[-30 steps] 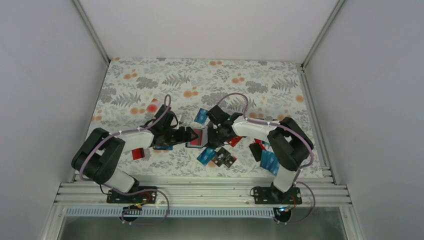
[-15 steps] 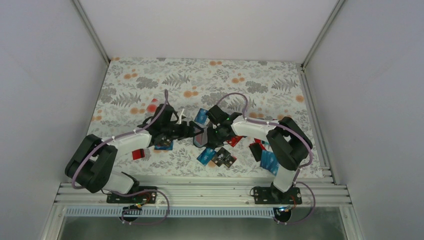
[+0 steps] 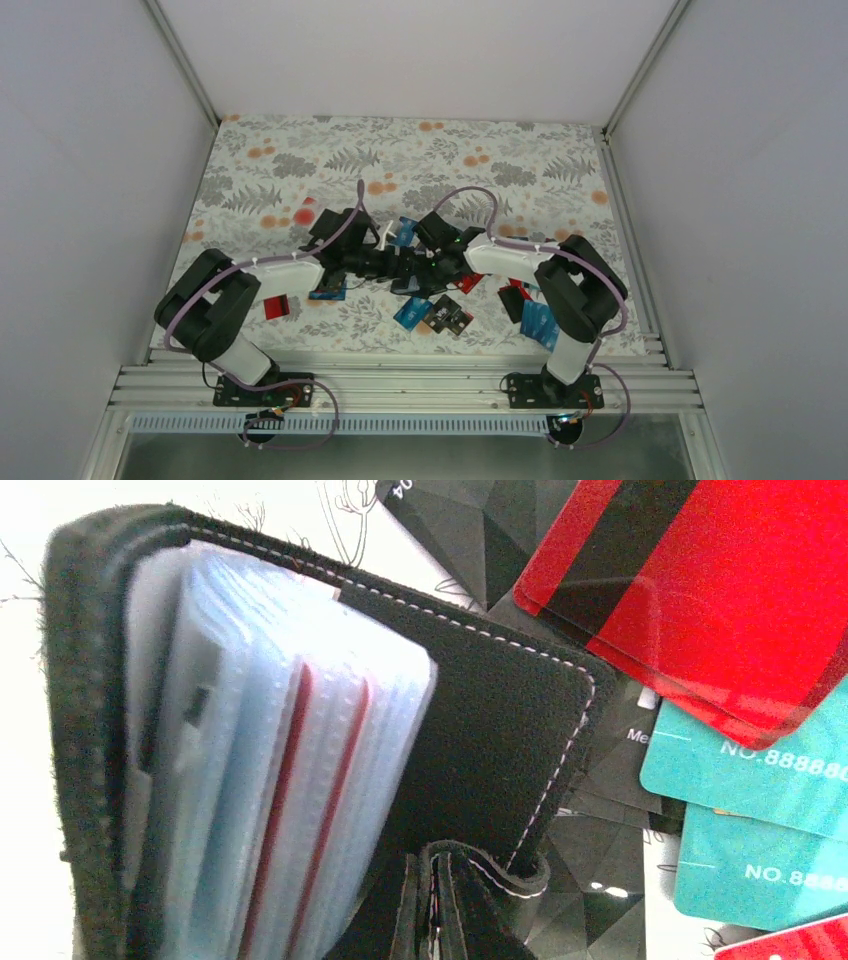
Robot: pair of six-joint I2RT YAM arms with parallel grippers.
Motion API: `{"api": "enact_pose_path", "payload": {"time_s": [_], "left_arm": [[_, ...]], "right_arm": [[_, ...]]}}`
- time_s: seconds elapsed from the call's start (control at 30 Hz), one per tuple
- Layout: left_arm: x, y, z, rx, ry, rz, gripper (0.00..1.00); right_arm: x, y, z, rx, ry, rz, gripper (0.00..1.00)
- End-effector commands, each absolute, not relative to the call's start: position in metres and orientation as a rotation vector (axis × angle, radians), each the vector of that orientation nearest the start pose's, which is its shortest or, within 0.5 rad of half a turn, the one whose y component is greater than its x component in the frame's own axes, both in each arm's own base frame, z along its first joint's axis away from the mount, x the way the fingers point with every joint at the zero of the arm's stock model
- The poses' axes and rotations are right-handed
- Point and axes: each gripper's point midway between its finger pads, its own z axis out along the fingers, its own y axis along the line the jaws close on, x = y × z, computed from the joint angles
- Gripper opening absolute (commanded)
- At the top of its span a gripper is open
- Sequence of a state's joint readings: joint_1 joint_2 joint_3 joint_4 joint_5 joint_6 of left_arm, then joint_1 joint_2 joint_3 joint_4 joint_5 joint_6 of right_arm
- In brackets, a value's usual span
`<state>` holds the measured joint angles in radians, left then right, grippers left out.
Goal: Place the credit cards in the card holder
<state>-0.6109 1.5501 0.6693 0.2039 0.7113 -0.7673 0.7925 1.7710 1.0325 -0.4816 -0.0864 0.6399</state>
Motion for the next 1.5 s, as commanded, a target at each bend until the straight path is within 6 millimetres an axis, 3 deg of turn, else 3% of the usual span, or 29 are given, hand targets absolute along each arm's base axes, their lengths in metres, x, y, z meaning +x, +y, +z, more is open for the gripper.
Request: {"api": "enact_pose_path", "payload": {"time_s": [0.0, 0.27, 0.33, 0.5, 0.67, 0.83, 0.97, 1.03, 1.13, 1.23, 1.33, 1.47], "left_arm": [[0.248, -0.325, 0.105, 0.267, 2.479, -1.496, 0.75], [0.247, -0.332, 0.087, 0.233, 2.525, -1.485, 0.74], [0.246, -0.333, 0.081, 0.222, 2.538, -1.487, 0.73], [0.246, -0.336, 0.074, 0.214, 2.545, -1.504, 0.73], [0.251, -0.341, 0.093, 0.249, 2.521, -1.509, 0.74], [0.258, -0.346, 0.127, 0.302, 2.487, -1.495, 0.75], [0.259, -0.34, 0.148, 0.333, 2.481, -1.45, 0.76], [0.263, -0.331, 0.149, 0.326, 2.504, -1.381, 0.76], [0.27, -0.31, 0.131, 0.284, 2.576, -1.212, 0.73], [0.269, -0.294, 0.106, 0.258, 2.649, -1.102, 0.61], [0.265, -0.288, 0.081, 0.251, 2.707, -1.047, 0.51], [0.262, -0.29, 0.062, 0.265, 2.744, -1.044, 0.44]], "right_arm": [[0.247, 0.269, 0.011, -0.209, 2.913, 0.418, 0.04], [0.253, 0.254, 0.024, -0.141, 2.866, 0.462, 0.04], [0.254, 0.252, 0.036, -0.126, 2.832, 0.501, 0.04], [0.252, 0.248, 0.039, -0.108, 2.812, 0.549, 0.04], [0.253, 0.244, 0.036, -0.089, 2.803, 0.562, 0.04], [0.251, 0.239, 0.033, -0.075, 2.797, 0.575, 0.04], [0.251, 0.235, 0.031, -0.072, 2.8, 0.57, 0.04], [0.252, 0.234, 0.03, -0.07, 2.802, 0.568, 0.04], [0.253, 0.235, 0.031, -0.069, 2.799, 0.575, 0.04], [0.254, 0.237, 0.033, -0.069, 2.798, 0.59, 0.04], [0.255, 0.239, 0.036, -0.066, 2.797, 0.599, 0.04], [0.256, 0.242, 0.04, -0.058, 2.797, 0.616, 0.04]]}}
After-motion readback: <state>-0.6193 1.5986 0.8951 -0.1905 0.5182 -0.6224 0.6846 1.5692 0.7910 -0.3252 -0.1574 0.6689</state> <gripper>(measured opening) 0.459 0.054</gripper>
